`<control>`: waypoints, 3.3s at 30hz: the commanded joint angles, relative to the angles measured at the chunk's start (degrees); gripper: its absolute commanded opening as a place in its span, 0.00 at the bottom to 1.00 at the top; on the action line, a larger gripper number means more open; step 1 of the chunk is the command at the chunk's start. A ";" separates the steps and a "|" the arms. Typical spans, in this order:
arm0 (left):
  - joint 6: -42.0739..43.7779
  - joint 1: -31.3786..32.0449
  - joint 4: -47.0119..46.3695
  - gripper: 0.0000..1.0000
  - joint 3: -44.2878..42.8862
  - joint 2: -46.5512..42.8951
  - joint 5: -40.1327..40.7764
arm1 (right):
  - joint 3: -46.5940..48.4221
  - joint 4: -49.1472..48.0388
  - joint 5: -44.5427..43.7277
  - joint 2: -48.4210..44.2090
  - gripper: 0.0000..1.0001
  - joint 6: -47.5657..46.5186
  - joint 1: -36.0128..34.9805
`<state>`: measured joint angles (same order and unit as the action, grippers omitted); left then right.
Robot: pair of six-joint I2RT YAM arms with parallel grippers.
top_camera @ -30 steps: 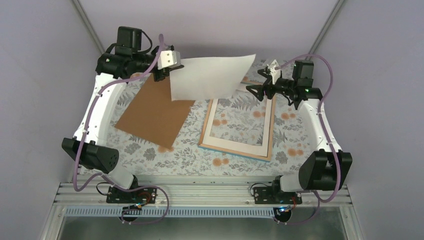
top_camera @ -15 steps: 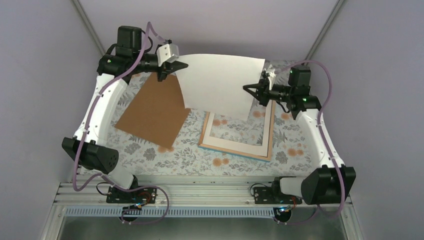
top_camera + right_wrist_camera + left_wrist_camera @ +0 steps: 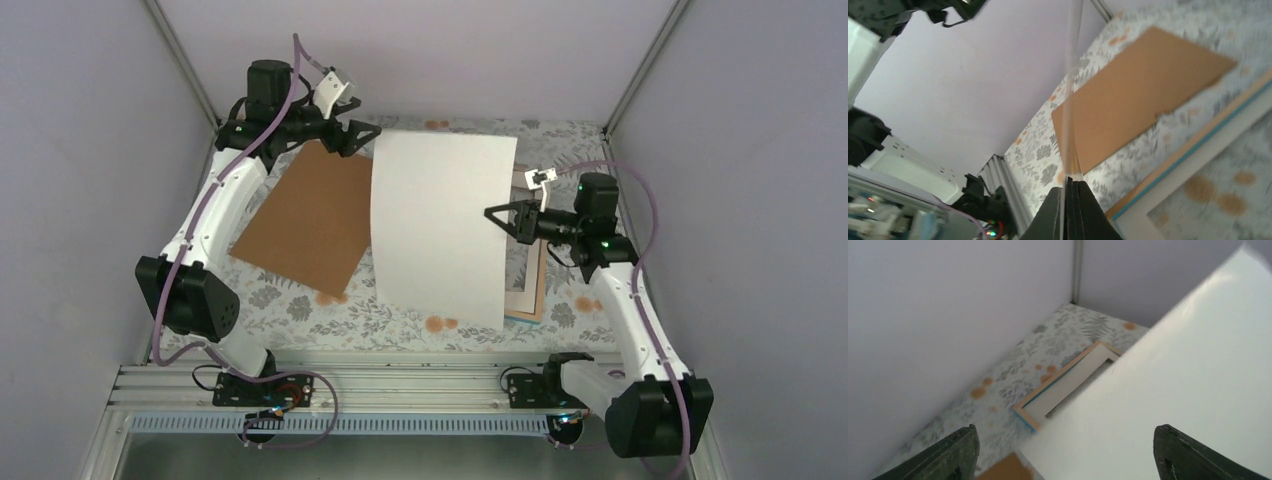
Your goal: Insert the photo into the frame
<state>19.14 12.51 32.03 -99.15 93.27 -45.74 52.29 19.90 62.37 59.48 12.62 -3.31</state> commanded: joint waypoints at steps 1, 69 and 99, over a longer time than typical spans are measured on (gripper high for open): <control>-9.92 -0.70 -6.67 0.88 2.97 0.46 10.28 | -4.66 -8.12 2.04 2.94 0.04 16.09 1.44; -51.91 5.55 -37.71 0.28 29.93 30.65 -15.11 | -0.63 -13.00 -7.71 41.48 0.04 8.74 16.73; -37.29 6.13 -19.95 0.02 2.27 39.47 -5.34 | 1.83 -13.92 -11.64 40.32 0.04 4.16 16.66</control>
<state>-24.51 18.02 4.84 -89.93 129.54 -54.61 52.23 6.39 52.86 100.66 20.18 13.21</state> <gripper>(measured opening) 0.026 0.039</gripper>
